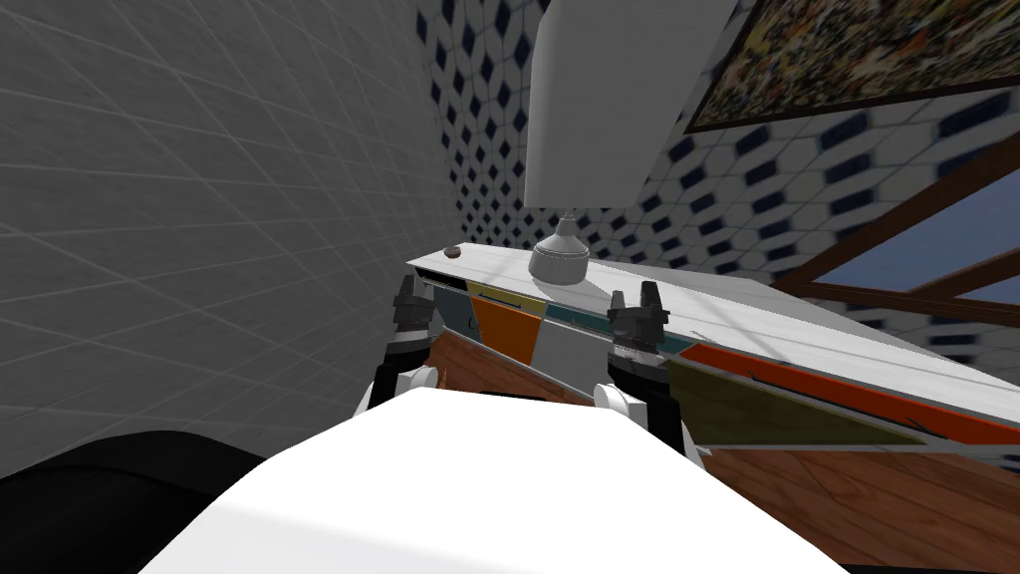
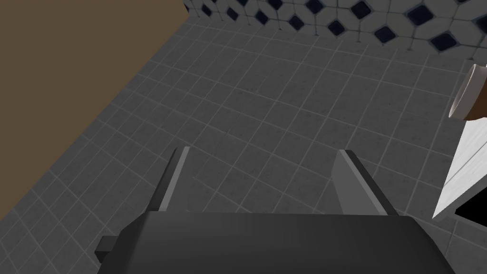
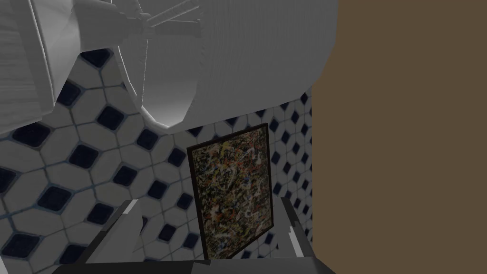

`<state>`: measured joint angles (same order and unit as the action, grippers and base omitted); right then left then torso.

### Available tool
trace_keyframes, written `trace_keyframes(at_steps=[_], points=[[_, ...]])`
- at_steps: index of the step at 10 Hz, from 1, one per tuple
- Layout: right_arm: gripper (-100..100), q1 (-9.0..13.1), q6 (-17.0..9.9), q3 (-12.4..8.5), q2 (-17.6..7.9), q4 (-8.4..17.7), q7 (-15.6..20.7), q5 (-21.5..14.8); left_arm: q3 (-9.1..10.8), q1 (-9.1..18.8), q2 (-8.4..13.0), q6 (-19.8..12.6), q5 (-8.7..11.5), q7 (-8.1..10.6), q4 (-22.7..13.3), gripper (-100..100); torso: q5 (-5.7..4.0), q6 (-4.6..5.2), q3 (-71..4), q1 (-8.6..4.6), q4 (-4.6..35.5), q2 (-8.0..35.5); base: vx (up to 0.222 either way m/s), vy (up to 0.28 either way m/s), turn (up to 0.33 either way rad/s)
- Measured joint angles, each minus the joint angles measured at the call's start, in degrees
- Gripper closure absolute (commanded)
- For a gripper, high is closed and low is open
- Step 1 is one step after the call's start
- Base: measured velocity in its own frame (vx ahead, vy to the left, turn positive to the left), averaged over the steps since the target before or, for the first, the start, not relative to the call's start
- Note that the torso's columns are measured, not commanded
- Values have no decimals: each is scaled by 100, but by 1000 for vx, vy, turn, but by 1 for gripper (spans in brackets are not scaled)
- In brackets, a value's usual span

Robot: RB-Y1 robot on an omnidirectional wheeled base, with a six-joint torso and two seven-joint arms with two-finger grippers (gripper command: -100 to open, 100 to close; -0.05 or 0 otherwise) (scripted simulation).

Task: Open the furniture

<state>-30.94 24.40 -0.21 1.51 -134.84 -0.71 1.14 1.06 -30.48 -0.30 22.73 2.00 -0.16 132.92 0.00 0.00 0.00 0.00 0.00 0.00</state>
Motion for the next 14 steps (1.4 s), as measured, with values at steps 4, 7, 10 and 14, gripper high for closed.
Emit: trace_keyframes(at_steps=[4,7,10,14], points=[[0,0,0,0,0,-1,0,0,0,0,0,0,0,0,1,0,0,0,-2850,0,1424,1422,0,0,0],[0,0,1,0,0,-2,0,0,0,0,0,1,0,0,1,0,0,0,-5381,0,2691,2693,0,0,0],[-100,0,1,0,0,-2,0,0,0,0,0,1,0,0,2,0,0,0,-7919,0,3960,3962,2,3,4],[-100,39,-6,-60,-701,73,257,-215,0,0,0,0,0,0,-1,0,1,0,-8457,4,4226,4226,5,22,24]])
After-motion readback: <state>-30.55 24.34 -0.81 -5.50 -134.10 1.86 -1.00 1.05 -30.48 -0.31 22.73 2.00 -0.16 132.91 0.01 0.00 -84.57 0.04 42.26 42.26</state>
